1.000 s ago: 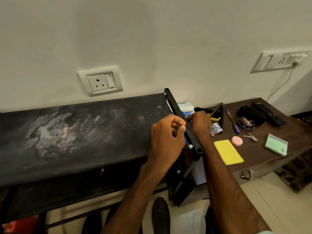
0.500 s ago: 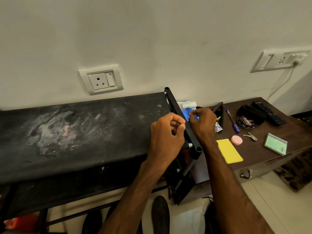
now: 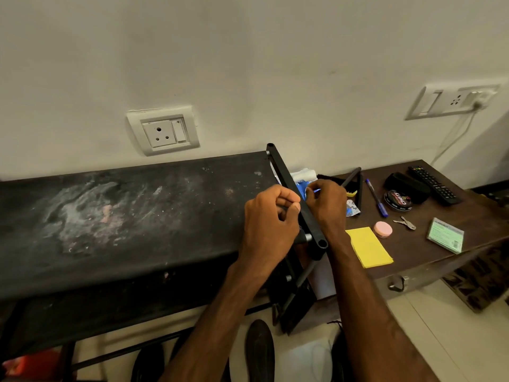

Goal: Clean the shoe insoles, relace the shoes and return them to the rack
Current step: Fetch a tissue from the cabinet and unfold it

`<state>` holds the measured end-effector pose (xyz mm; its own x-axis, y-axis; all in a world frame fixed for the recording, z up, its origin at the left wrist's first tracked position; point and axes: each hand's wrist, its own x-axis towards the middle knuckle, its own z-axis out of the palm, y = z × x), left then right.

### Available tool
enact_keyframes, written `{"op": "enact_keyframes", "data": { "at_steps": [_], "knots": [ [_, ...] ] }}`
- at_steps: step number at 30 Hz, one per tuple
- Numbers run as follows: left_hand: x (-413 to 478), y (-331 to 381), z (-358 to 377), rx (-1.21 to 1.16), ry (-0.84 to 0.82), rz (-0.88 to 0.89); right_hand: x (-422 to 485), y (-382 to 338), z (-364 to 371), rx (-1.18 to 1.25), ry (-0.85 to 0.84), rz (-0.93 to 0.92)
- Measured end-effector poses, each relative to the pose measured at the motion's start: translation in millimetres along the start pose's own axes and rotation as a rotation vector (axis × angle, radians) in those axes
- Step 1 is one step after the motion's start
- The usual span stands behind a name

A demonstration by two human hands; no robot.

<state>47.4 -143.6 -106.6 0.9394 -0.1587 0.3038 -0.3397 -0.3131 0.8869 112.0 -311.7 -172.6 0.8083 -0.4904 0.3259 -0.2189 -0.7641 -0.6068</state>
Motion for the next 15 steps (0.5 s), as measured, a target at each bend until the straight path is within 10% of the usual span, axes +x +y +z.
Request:
{"op": "enact_keyframes", "data": {
  "at_steps": [15],
  "knots": [
    [0.1, -2.2, 0.2, 0.014, 0.002, 0.014, -1.8, -1.8, -1.8, 0.123, 0.016, 0.177]
  ]
}}
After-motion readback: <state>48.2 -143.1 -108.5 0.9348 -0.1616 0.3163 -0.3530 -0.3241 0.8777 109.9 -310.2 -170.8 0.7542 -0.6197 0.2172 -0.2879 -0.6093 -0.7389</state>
